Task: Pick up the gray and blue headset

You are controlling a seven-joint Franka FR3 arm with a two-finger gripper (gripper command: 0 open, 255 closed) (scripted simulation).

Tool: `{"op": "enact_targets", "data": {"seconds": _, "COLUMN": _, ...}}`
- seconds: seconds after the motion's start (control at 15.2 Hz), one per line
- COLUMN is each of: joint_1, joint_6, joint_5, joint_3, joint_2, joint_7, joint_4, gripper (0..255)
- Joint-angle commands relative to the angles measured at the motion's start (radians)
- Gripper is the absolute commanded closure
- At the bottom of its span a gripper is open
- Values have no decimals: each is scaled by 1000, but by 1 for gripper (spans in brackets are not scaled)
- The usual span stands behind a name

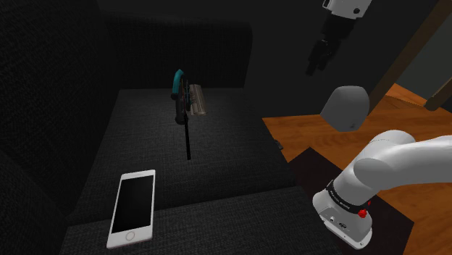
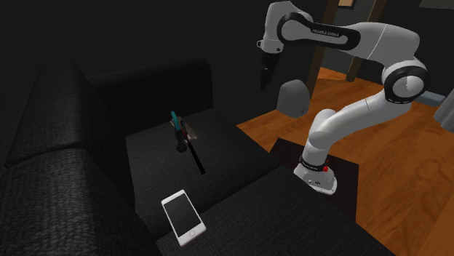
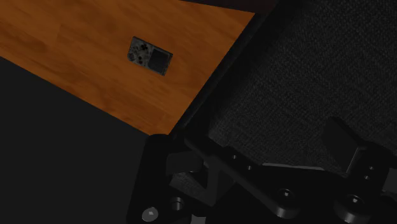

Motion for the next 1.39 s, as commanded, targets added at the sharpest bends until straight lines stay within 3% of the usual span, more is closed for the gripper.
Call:
{"op": "enact_targets", "data": {"seconds": 0.0, "joint_1": 0, "joint_6": 0, "joint_5": 0, "joint_3": 0, "joint_2": 0, "joint_7": 0, "joint_4": 0, "gripper": 0}}
{"op": "enact_targets", "data": {"seconds": 0.73, "joint_1": -13, "joint_6": 97, "joint_5": 155, "joint_3": 272, "joint_2": 177, "joint_7": 434, "joint_4": 106, "gripper": 0}}
{"op": "enact_targets", "data": {"seconds": 1.32, "joint_1": -58, "joint_6": 179, "joint_5": 152, "joint_3": 490, "joint_2": 453, "joint_7": 802, "joint_4": 328, "gripper": 0}}
